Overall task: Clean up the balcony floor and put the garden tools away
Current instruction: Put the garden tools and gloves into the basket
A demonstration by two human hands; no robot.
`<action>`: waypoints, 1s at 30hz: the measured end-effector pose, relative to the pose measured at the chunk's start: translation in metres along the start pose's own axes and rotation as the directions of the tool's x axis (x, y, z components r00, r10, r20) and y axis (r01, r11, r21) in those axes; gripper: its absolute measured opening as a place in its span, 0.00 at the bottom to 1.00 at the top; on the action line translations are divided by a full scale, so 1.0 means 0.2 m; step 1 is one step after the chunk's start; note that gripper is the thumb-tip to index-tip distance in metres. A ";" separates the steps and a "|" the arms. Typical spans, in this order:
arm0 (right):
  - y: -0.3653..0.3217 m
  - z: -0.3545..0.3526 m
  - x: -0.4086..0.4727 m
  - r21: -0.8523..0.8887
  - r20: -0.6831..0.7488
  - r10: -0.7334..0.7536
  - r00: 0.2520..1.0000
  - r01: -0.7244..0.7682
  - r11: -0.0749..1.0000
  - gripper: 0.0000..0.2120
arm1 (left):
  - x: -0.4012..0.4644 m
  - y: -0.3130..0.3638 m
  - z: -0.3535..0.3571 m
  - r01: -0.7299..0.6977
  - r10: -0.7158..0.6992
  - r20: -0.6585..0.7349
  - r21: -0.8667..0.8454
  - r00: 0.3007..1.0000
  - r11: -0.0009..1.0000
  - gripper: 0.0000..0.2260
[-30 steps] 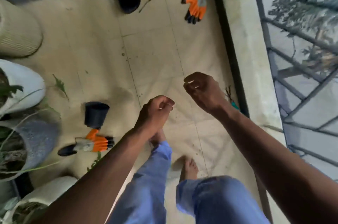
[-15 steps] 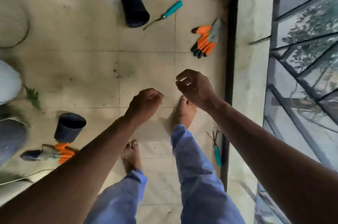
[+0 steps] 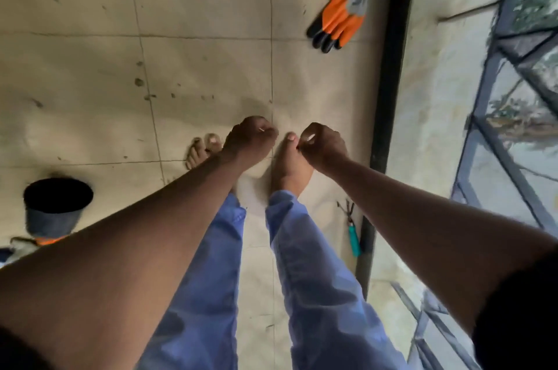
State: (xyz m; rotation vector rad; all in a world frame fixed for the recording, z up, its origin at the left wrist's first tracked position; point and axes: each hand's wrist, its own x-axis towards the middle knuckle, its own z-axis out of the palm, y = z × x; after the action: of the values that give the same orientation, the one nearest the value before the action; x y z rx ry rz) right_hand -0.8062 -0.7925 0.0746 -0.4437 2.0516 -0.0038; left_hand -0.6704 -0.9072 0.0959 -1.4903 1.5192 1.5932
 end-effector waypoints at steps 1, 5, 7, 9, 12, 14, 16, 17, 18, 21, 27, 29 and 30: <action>0.07 0.05 0.02 0.020 -0.004 0.048 0.999 -0.048 0.999 0.08 | 0.04 -0.02 0.03 -0.002 0.001 0.017 0.023 1.000 1.000 0.19; 0.39 0.24 0.03 0.139 -0.041 0.236 0.971 -0.228 0.964 0.05 | 0.15 -0.07 0.21 -0.007 -0.009 0.081 0.192 0.997 0.981 0.15; 0.55 0.31 -0.02 0.137 -0.059 0.294 0.954 -0.284 0.949 0.10 | 0.16 -0.08 0.31 -0.025 -0.005 0.124 0.240 0.992 0.971 0.15; 0.70 0.37 -0.09 0.105 -0.064 0.342 0.937 -0.335 0.936 0.16 | 0.16 -0.08 0.42 -0.091 0.028 0.199 0.314 0.980 0.945 0.15; 0.89 0.45 -0.20 0.069 -0.069 0.454 0.888 -0.450 0.891 0.19 | 0.11 -0.11 0.54 -0.275 0.161 0.301 0.390 0.940 0.879 0.28; 1.00 0.52 -0.24 0.051 -0.079 0.504 0.860 -0.502 0.864 0.22 | 0.16 -0.18 0.66 -0.376 0.261 0.285 0.503 0.922 0.779 0.27; 1.07 0.57 -0.25 0.064 -0.098 0.528 0.844 -0.524 0.850 0.25 | 0.26 -0.19 0.77 -0.278 0.142 0.264 0.607 0.954 0.744 0.25; 1.10 0.60 -0.25 0.075 -0.109 0.535 0.838 -0.529 0.845 0.25 | 0.35 -0.15 0.83 -0.249 0.180 0.173 0.719 0.968 0.649 0.30; 1.13 0.62 -0.24 0.080 -0.114 0.544 0.832 -0.538 0.839 0.25 | 0.41 -0.16 0.88 -0.253 0.158 0.198 0.782 0.967 0.570 0.35; 1.18 0.69 -0.19 0.082 -0.138 0.568 0.812 -0.562 0.823 0.25 | 0.36 -0.18 0.94 -0.205 0.093 0.183 0.898 0.979 0.389 0.34; 1.25 0.72 -0.09 0.035 -0.210 0.583 0.785 -0.589 0.807 0.29 | 0.31 -0.26 0.95 -0.219 0.200 0.139 0.857 0.970 0.466 0.26; 1.26 0.71 -0.06 0.019 -0.222 0.561 0.797 -0.572 0.820 0.23 | 0.31 -0.28 0.93 -0.163 0.121 0.111 0.755 0.986 0.635 0.28; 1.26 0.70 -0.06 0.023 -0.218 0.544 0.810 -0.553 0.833 0.20 | 0.31 -0.28 0.93 -0.112 -0.010 0.173 0.683 0.985 0.722 0.29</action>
State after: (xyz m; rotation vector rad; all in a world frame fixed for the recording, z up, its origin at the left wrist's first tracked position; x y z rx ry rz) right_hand -0.7616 -0.5292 -0.0327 0.1532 2.3332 0.3573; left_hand -0.7078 -0.7435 -0.0197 -0.8664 1.7889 0.9459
